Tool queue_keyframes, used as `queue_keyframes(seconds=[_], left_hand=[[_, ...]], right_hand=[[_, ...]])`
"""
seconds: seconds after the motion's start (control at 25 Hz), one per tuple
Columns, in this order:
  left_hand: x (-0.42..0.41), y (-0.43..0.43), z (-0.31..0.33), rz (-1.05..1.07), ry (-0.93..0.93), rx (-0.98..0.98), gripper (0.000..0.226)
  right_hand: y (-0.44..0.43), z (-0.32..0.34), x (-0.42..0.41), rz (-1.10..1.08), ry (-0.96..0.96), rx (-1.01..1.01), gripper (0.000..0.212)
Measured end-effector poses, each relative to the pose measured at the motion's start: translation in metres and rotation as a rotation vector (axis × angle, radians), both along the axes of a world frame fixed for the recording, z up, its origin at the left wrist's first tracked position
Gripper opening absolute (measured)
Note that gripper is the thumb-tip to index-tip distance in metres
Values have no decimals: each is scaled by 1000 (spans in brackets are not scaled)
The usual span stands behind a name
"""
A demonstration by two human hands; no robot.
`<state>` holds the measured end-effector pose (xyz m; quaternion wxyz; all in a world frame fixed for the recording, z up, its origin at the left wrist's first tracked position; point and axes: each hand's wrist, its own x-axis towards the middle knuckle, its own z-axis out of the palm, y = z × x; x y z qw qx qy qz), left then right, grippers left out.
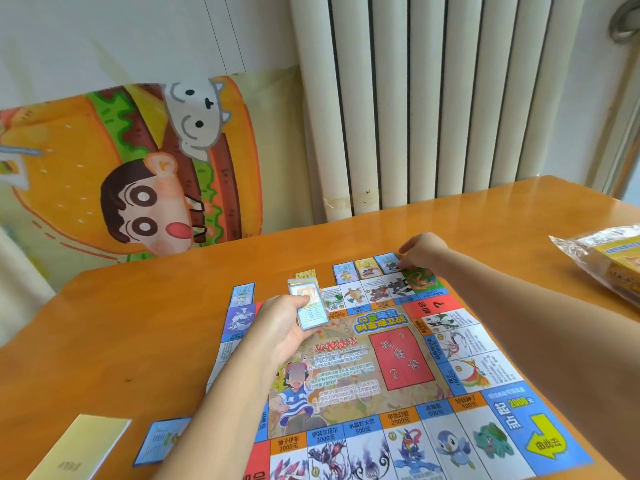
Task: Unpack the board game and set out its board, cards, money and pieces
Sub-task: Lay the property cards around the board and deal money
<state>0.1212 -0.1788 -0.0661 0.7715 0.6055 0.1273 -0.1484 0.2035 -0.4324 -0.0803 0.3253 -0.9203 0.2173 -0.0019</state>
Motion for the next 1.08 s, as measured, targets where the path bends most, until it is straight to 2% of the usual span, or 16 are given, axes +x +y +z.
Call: queue_keyframes(seconds=[0.56,0.8,0.92,1.08], left_hand=[[-7,-5,6,-4,39,-39,32],[-16,-2,13,-33,31,-111,23],[-29,-2,23,-67,-19,-118,18],[-49,-1,33,-51,-86,-77,16]], right_hand=[[1,-2,5,-28,47,39,41],[-6,8,-2,-69,-58,140,30],[-12,29,-16,-20,-101,185,30],[-7,62,-51,147,-53,233,26]])
